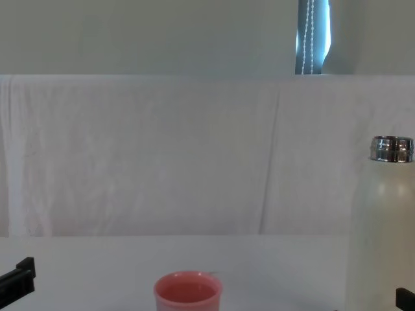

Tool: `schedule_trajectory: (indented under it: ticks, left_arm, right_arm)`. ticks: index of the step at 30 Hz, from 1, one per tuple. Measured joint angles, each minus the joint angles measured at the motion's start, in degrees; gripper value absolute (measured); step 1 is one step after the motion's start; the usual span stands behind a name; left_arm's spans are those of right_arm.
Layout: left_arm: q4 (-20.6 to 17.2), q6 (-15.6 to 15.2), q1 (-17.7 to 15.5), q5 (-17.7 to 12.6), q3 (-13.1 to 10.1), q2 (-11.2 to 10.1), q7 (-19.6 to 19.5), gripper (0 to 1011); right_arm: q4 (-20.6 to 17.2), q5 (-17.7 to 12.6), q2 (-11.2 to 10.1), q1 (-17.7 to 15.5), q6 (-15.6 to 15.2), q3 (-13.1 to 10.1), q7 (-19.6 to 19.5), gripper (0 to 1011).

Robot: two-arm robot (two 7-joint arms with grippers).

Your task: Grasp the thermos with one hand and pour water into the cup lid.

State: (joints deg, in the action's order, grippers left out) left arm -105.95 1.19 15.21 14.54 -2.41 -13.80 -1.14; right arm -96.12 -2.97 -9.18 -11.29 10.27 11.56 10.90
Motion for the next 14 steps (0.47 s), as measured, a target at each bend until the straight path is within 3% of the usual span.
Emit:
schedule_trajectory:
  ticks: [14]
  left_arm:
    - [0.0, 0.0, 0.0, 0.0, 0.0, 0.0, 0.0, 1001]
  right_arm:
    - [0.0, 0.0, 0.0, 0.0, 0.0, 0.0, 0.0, 1000]
